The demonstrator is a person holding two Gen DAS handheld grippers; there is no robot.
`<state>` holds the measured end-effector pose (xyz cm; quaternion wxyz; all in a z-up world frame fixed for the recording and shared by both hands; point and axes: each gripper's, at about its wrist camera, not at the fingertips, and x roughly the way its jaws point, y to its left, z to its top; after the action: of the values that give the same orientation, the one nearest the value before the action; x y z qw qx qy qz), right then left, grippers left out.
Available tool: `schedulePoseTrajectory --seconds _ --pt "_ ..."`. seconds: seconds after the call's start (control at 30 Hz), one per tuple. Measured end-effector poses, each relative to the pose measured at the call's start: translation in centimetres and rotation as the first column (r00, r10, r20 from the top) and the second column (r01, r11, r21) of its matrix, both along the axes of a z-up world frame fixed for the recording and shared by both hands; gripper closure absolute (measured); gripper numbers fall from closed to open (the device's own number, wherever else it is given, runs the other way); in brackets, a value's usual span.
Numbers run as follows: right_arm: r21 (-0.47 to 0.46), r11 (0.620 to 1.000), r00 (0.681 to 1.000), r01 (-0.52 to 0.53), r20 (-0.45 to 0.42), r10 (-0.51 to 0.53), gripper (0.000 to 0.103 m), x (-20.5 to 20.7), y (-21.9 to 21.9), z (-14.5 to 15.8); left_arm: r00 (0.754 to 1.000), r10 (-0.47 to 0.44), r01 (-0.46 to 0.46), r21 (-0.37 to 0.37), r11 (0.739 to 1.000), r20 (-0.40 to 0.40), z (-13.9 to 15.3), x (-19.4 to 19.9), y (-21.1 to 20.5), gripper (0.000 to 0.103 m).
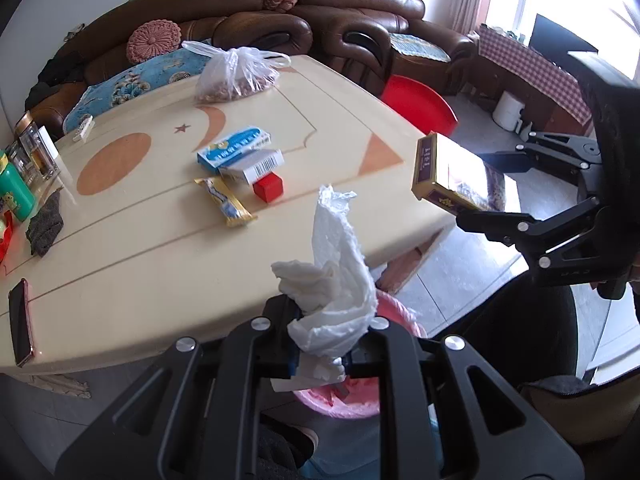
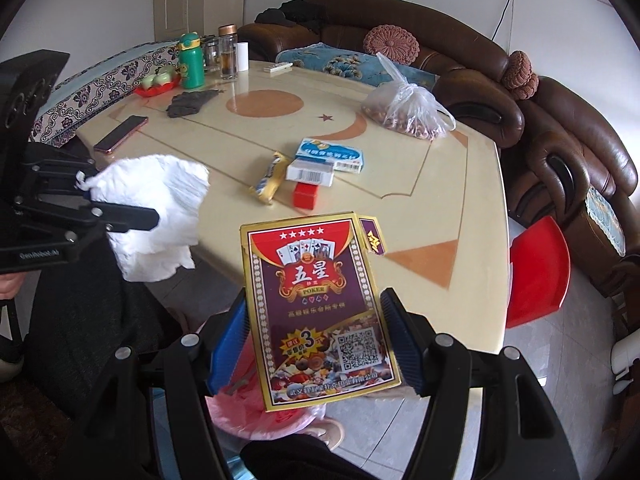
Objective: Collect trash
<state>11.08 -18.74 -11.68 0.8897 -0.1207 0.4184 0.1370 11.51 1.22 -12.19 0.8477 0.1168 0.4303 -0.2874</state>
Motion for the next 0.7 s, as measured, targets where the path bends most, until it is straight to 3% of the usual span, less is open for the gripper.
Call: schedulePoseTrajectory --seconds 0.4,0.7 --pt "0.032 0.999 0.998 0.028 -0.064 -0.026 0.040 -3.3 1.2 -2.8 0.998 -0.049 0.050 0.014 0.999 -0.048 -2.6 -3.0 -0.6 0.087" --pt "0.045 0.998 0.991 0.045 -0.124 -0.039 0.040 -3.4 1.7 -5.7 0.992 -0.063 0.067 0.037 0.997 -0.106 -5.3 -3.1 -1.1 0.087"
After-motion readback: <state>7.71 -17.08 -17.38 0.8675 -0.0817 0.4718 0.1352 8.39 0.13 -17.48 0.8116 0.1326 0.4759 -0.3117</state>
